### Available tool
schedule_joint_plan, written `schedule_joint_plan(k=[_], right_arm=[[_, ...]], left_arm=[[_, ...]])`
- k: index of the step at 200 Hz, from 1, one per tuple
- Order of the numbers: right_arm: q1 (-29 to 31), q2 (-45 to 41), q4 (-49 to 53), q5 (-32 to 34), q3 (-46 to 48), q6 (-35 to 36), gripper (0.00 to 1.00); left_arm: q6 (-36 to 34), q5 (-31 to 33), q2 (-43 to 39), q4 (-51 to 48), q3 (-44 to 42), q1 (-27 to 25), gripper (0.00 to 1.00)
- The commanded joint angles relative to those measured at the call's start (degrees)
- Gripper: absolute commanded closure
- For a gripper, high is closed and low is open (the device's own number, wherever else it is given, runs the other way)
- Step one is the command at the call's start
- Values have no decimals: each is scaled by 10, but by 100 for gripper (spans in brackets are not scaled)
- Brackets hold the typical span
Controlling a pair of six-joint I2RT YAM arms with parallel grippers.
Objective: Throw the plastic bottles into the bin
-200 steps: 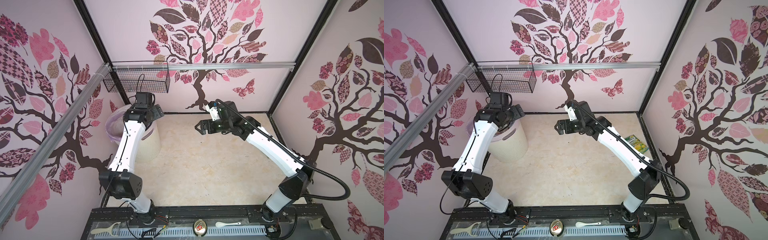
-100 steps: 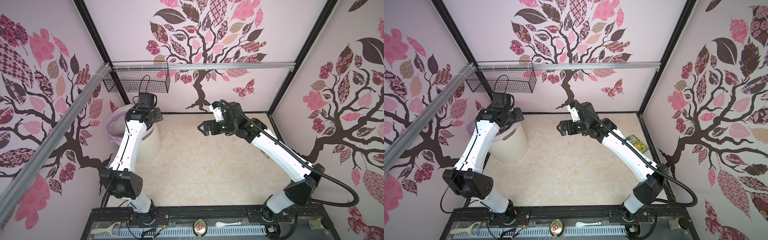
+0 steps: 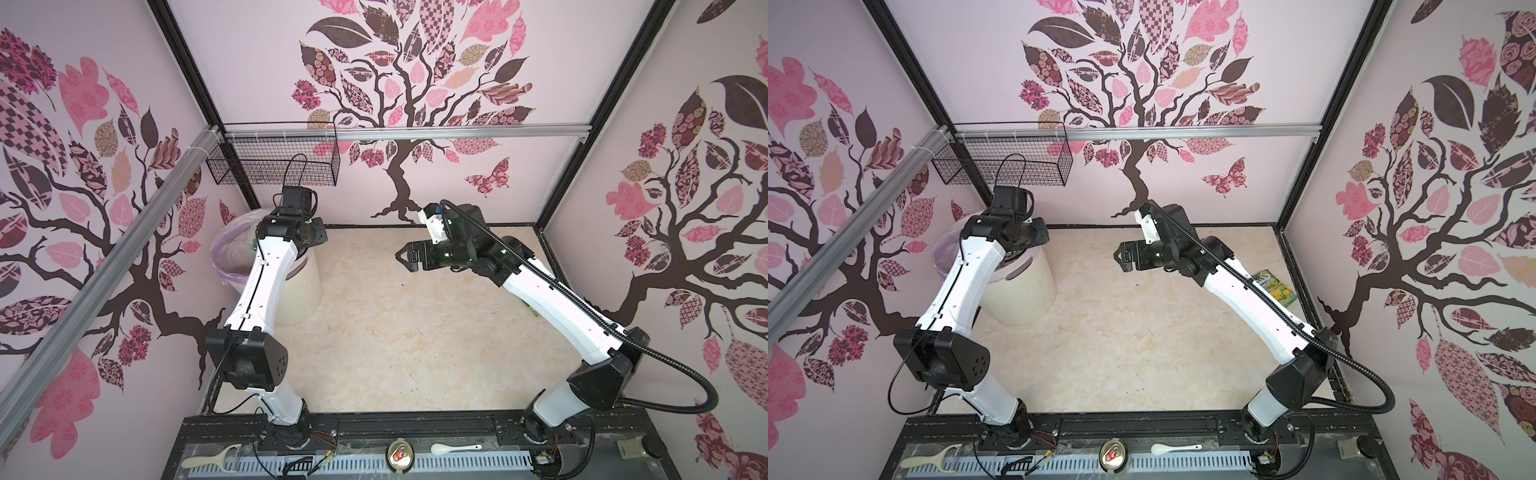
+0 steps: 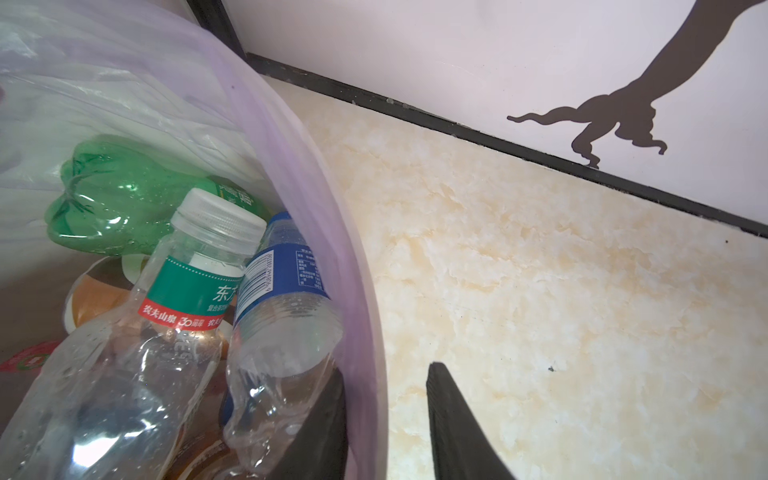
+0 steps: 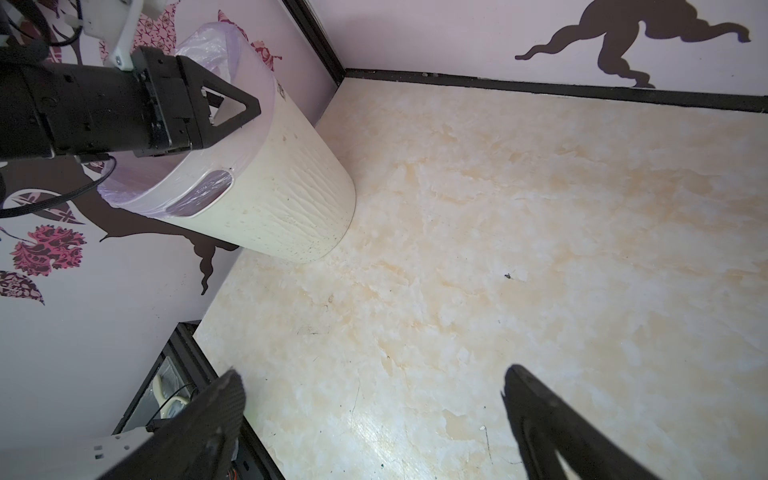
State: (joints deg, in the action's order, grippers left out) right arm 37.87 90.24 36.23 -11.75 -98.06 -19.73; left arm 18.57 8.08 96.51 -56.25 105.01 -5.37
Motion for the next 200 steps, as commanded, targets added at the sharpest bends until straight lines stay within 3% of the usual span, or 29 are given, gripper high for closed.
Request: schedule_joint_plan(k=[1, 32, 63, 112, 200], right_arm=[[3, -7, 11, 4, -9, -5, 0], [3, -6, 12, 6, -9, -5, 0], [2, -8, 15, 20, -14, -3, 0], [-2, -28, 43, 79, -9, -8, 0], [-69, -128, 80, 188, 68, -24, 1]], left_arm=[[-1, -23, 10, -9, 13, -8, 79], [7, -38, 7, -7, 30, -30, 88], [13, -33, 16, -1, 57, -96, 94], [38, -29, 74, 20, 140, -193, 95], [65, -53, 239, 50, 319, -323, 94]])
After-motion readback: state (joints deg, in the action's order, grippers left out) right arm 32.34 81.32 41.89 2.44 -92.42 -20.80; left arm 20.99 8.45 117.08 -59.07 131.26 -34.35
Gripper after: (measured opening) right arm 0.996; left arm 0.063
